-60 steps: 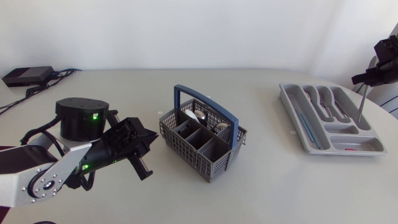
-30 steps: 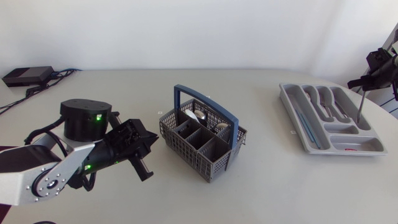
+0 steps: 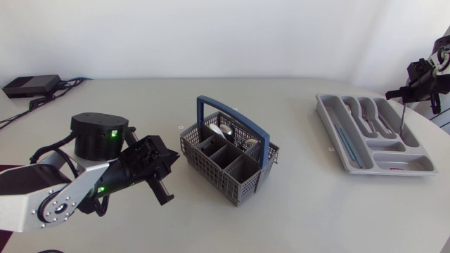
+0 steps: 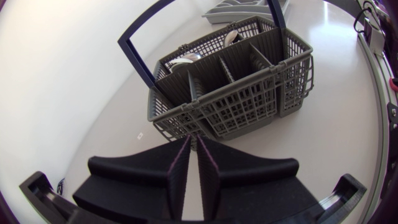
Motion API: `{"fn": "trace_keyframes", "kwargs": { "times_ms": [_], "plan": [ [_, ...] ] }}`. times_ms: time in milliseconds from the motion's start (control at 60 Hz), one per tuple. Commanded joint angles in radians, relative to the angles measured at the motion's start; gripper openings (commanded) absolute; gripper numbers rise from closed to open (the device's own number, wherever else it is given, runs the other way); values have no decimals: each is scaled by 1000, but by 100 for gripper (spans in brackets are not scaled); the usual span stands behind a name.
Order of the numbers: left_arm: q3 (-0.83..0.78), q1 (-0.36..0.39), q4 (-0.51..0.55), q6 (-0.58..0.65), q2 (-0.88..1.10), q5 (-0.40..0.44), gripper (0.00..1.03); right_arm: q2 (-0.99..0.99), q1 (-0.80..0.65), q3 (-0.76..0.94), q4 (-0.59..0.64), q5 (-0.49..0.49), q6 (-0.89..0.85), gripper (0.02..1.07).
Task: Sort the cutlery from the basket into the organizer compartments.
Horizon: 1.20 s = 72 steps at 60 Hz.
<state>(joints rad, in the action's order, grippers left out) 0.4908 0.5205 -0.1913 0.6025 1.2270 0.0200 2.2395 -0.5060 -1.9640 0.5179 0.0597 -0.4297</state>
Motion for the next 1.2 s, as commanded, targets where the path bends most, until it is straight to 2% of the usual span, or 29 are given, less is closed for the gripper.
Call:
{"fn": "trace_keyframes", "kwargs": {
  "times_ms": [0,383,650,817,917,1083,1183],
  "plan": [
    [8,7,1,-9,9,-8,11,69,-8,-30,4,9,37,8],
    [-4,10,3,-10,-8,-11,11,167,-8,-84,-39,40,65,8],
    [-4,18,3,-17,-8,-11,11,121,-14,36,-104,40,62,8],
    [-6,26,3,-20,-8,-12,11,138,-16,45,-119,42,57,8],
    [-8,24,4,-20,-17,-17,11,144,-9,40,-128,51,59,23],
    [-11,18,20,-21,-47,-17,11,106,-5,59,-131,54,69,39],
    [-15,15,23,-23,-58,-17,11,55,-3,105,-151,54,69,39]
  ]
}}
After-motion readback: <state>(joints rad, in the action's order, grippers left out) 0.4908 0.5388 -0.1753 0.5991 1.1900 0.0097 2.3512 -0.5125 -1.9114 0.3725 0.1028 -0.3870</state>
